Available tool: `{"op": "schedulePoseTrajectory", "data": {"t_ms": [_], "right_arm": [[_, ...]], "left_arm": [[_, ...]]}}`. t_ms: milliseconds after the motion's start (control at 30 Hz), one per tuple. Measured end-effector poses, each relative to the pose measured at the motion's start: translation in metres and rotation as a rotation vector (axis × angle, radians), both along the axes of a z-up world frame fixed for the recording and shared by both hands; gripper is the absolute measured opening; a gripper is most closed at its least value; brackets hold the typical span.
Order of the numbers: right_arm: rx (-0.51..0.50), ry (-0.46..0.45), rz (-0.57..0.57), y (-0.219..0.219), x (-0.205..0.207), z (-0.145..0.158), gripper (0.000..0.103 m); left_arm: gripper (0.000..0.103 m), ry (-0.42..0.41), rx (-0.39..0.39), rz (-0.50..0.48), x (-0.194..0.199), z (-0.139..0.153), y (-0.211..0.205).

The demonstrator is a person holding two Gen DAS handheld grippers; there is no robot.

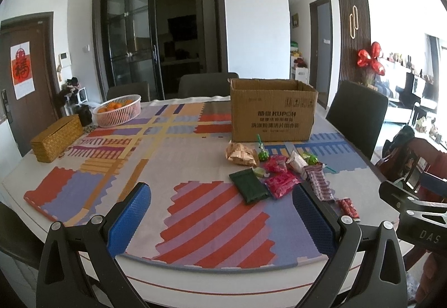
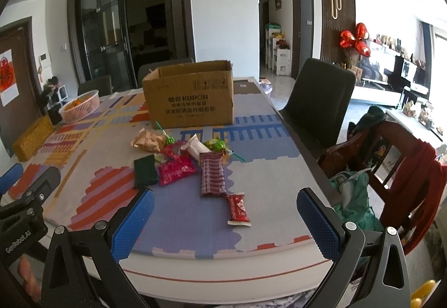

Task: Organize snacks
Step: 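Reach the right gripper to the red-and-white wafer packet and grasp it while the left gripper grasps the red bag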

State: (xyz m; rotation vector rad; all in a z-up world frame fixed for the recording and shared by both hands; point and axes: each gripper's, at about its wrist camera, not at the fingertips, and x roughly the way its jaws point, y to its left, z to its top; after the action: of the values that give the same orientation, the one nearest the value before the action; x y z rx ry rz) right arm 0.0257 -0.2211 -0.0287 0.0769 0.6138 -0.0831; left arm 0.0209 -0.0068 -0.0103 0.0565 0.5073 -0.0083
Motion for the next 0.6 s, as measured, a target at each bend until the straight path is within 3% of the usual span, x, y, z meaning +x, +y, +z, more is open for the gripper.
{"op": "schedulePoseTrajectory", "data": {"t_ms": [367,600], "right_arm": [[0.019,0.1,-0.004,-0.011,0.033,-0.021,0.102],[0.031,0.194,-0.006,-0.017,0.058,-0.041,0.094]], "left_arm": [[0.096,0.081,0.058,-0.115,0.037,-0.015,-0.024],[0.091,0.145,0.085,-0.195,0.067,-0.03,-0.042]]}}
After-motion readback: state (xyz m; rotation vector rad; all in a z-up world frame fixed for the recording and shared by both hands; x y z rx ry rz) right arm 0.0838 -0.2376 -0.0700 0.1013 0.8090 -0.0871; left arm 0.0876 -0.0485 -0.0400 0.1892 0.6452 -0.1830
